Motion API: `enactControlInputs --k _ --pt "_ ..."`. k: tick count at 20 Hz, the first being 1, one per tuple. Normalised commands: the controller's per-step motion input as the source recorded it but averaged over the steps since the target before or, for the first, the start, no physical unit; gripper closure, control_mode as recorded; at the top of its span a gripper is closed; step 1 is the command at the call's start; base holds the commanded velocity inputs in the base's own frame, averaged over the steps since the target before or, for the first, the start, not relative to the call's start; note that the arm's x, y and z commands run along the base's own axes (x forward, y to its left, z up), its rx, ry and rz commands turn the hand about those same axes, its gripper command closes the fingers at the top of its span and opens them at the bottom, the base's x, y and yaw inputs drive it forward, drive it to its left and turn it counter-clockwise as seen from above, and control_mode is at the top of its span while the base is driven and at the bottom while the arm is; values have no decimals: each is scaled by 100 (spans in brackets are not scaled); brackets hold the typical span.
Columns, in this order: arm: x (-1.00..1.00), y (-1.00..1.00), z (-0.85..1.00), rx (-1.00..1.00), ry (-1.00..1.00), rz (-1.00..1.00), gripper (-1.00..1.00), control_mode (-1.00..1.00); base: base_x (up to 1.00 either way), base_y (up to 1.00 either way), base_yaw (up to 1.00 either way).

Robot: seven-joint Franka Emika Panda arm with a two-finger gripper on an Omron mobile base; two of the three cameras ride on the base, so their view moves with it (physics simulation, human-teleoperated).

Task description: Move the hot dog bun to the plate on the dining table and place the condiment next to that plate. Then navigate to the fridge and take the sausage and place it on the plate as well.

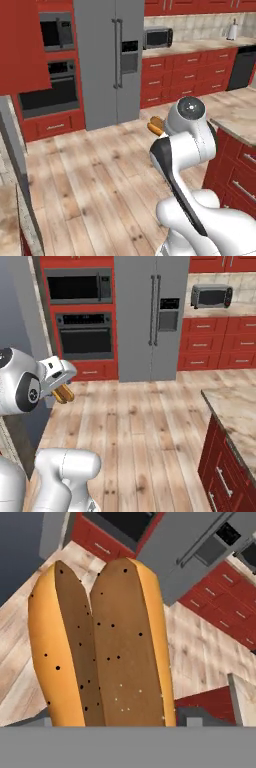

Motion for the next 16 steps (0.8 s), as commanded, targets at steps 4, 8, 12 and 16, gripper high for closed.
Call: enactControlInputs --k 4,8,12,16 --pt "0 0 0 0 0 0 100 100 -8 -52 -69" --pt "0 0 0 0 0 0 100 100 0 -63 -54" --pt "0 0 0 0 0 0 100 100 10 -51 -38" --pt "0 0 0 0 0 0 100 100 23 -40 -31"
